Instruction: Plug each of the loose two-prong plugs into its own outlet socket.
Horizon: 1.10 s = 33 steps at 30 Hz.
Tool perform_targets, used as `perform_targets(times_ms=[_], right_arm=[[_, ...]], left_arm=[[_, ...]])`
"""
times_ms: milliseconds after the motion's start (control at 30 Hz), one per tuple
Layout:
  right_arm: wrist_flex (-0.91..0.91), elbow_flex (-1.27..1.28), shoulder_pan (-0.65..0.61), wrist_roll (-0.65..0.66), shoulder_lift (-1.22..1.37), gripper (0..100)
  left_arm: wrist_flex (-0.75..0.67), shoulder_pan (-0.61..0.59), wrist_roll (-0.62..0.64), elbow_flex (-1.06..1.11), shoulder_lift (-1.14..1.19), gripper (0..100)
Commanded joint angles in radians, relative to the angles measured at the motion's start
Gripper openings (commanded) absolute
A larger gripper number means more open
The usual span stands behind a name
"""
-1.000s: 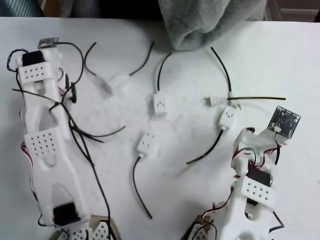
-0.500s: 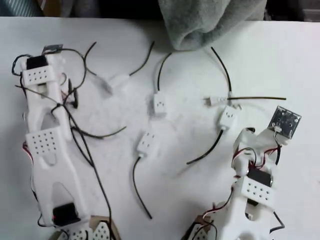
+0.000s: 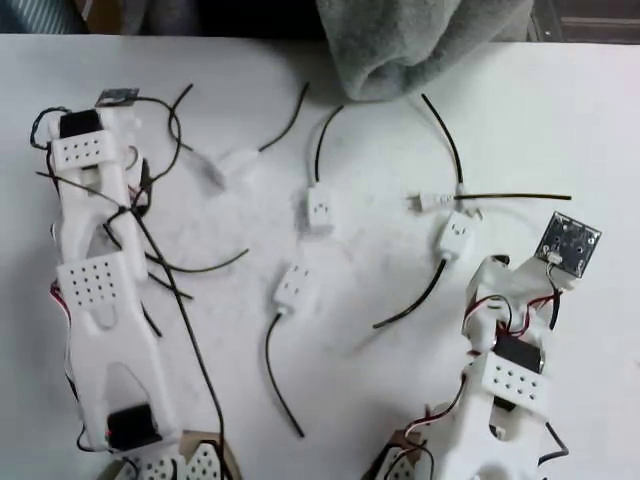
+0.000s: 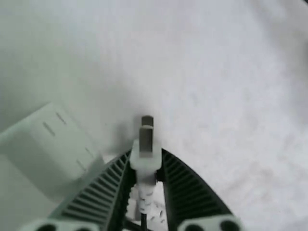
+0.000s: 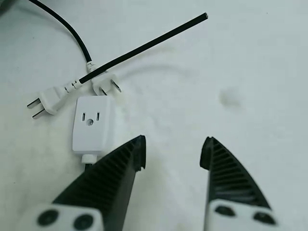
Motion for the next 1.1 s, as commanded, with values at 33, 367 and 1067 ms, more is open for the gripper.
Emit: perform_targets(times_ms=[33,367,1067], right_arm=[[-0.021,-0.003,-0.005,0.011,0.005,19.8],[-0.021,-0.003,-0.038,0.012,0.005,19.8],[-0.019,-0.003,-0.038,0.012,0.005,19.8]], left_arm=[[0.029,0.001,-0.038,-0.199,-0.056,2],[0.031,0.081,-0.092,0.06,-0.404,2],[-0.313,0.636,-0.086,1.315,-1.616,2]])
